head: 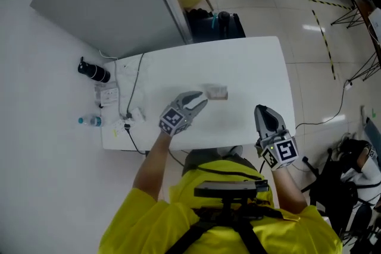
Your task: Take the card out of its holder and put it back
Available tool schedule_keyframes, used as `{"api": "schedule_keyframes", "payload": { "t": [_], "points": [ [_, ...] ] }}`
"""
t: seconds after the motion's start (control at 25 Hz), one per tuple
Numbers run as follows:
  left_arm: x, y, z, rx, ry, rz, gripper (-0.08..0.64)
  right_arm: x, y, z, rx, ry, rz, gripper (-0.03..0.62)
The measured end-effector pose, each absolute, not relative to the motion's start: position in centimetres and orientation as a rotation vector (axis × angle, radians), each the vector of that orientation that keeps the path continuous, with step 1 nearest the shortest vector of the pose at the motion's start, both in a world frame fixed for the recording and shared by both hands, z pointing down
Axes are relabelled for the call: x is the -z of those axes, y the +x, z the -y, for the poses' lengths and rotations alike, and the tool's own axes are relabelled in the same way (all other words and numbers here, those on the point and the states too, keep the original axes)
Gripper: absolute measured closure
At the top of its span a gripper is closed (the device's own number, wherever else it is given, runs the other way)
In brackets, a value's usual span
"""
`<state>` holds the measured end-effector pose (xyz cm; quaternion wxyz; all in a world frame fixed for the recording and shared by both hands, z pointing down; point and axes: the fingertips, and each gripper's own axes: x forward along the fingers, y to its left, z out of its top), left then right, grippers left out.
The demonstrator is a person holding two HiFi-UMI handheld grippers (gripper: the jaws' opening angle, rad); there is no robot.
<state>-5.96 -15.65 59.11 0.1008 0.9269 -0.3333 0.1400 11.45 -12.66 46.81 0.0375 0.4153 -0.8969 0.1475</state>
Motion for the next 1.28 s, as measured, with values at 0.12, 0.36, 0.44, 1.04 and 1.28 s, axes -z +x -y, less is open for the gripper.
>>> {"api": "schedule_keyframes", "payload": {
  "t": [0.12, 0.36, 0.44, 1.04, 1.28],
  "points": [
    [-64.4, -6.3, 18.1, -0.496, 2.741, 0.876, 0.414, -49.1, 10.2, 12.9, -0.486, 1.228, 2.702, 0.586],
    [-71.3, -6.0, 20.9, -0.558, 2.727, 0.610, 0.382, -52.8, 7.4, 13.5, -0.529, 1.193, 2.611, 0.586],
    [-72.1, -5.2, 20.8, -0.553, 2.724, 0.523, 0.351, -53.4, 6.7, 13.2, -0.563, 1.207, 2.587, 0.586],
    [-67.1, -3.2, 20.6, -0.377, 2.830, 0.492, 0.546, -52.6, 6.0, 12.8, -0.542, 1.273, 2.564, 0.586],
    [-61.0, -4.3, 21.3, -0.278, 2.888, 0.609, 0.546, -51.6, 6.8, 12.2, -0.531, 1.297, 2.582, 0.586]
  ]
}}
